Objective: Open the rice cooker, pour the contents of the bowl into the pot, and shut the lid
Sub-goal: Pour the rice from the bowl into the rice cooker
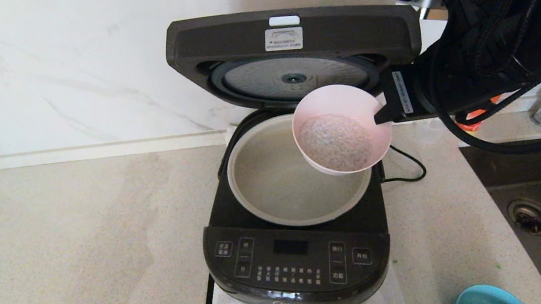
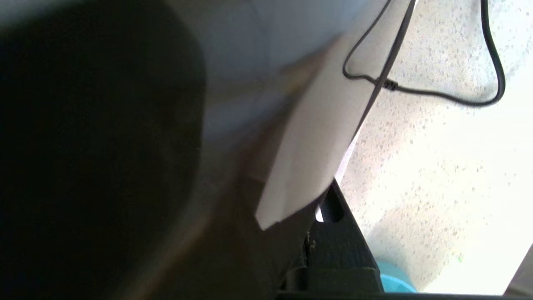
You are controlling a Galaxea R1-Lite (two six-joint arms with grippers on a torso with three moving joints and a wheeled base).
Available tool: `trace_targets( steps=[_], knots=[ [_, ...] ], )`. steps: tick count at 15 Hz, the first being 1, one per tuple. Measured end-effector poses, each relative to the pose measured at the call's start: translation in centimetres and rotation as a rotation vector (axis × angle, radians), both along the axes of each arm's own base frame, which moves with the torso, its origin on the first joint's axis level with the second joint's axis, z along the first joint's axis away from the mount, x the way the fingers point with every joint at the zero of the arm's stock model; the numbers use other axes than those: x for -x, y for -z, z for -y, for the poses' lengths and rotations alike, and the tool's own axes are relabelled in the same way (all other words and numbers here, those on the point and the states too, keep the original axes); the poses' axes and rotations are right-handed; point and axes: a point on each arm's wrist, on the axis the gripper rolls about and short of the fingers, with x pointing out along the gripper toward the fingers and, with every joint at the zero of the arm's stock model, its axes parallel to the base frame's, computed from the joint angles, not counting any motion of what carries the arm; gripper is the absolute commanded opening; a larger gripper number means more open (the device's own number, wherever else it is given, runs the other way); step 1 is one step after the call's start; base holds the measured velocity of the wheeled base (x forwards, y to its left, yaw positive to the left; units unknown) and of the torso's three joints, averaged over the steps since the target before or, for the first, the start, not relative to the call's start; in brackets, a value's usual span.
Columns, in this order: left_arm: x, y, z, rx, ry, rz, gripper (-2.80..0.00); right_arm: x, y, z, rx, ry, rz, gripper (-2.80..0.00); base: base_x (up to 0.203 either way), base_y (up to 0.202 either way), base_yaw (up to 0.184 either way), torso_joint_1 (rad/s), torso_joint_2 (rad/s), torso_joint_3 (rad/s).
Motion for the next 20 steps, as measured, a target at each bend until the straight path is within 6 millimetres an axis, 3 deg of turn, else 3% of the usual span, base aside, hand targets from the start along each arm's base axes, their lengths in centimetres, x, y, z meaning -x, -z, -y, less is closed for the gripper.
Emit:
trace_targets(
  steps=[9, 15, 20],
  knots=[
    [0.0, 0.0, 0.0, 0.000, 0.000, 0.000, -2.80, 2.3, 0.3, 0.9, 0.009, 0.011, -0.030, -2.80, 0.000, 0.000, 0.000, 0.000, 0.00, 0.000],
    [0.0, 0.0, 0.0, 0.000, 0.000, 0.000, -2.80, 4.6, 0.3, -0.7, 0.019, -0.072, -0.023, -2.80, 0.000, 0.000, 0.000, 0.000, 0.00, 0.000],
    [0.0, 0.0, 0.0, 0.000, 0.000, 0.000, -2.80, 4.4, 0.7, -2.2, 0.022, -0.070, -0.006, -2.80, 0.000, 0.000, 0.000, 0.000, 0.00, 0.000]
  ],
)
